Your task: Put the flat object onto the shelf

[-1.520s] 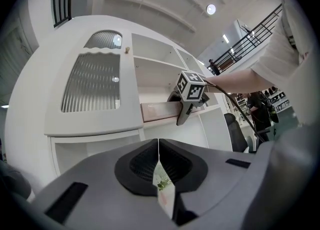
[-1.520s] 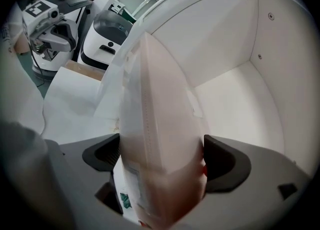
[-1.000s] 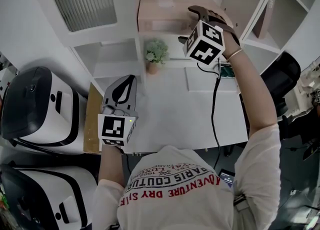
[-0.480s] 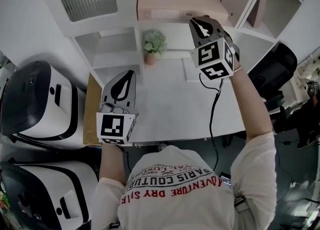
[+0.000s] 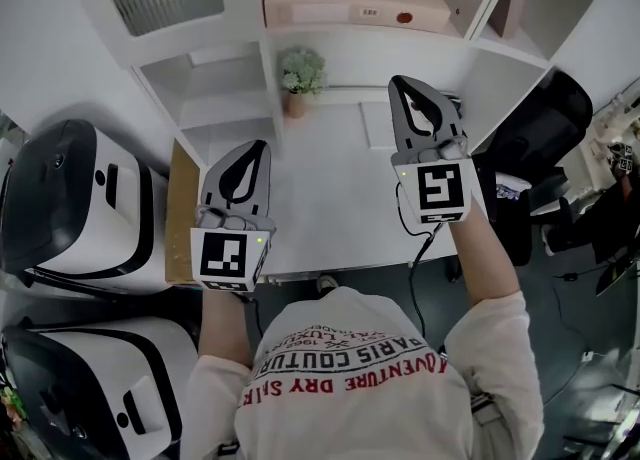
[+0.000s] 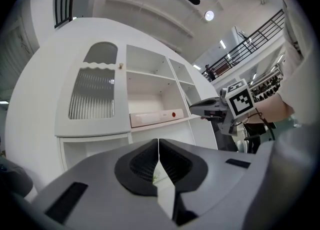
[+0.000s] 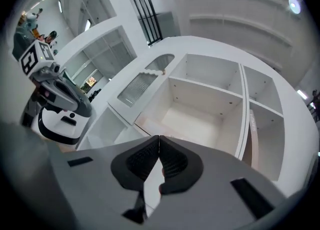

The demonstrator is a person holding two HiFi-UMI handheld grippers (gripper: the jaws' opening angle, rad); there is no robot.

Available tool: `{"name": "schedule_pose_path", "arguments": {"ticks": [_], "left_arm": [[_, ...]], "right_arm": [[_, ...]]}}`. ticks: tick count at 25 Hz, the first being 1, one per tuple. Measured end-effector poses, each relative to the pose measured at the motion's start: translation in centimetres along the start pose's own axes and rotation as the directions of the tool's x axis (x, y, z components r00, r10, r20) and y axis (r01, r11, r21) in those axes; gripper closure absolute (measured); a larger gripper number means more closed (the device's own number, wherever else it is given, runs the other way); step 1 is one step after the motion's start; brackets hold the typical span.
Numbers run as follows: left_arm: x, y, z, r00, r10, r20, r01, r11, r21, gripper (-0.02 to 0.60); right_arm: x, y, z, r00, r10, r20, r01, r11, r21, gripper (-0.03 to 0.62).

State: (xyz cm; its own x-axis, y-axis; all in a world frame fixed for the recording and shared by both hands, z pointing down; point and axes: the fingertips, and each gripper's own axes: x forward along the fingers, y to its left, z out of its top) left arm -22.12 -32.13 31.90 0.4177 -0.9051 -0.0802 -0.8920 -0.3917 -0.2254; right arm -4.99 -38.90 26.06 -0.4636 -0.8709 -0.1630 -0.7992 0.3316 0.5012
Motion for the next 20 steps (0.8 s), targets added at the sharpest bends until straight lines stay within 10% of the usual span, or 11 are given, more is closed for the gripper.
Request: {"name": "schedule_pose_path", "arguments": {"ticks": [20], "left_arm": [[0.7,1.2,-0.3,1.0,0.026,-0.011,-0.026,1.0,0.002,0.563]], "right_arm": [[-3.3,1.6,-3.9,0.999,-0.033,-0.008,0.034,0.965,0.26,0.568]]}}
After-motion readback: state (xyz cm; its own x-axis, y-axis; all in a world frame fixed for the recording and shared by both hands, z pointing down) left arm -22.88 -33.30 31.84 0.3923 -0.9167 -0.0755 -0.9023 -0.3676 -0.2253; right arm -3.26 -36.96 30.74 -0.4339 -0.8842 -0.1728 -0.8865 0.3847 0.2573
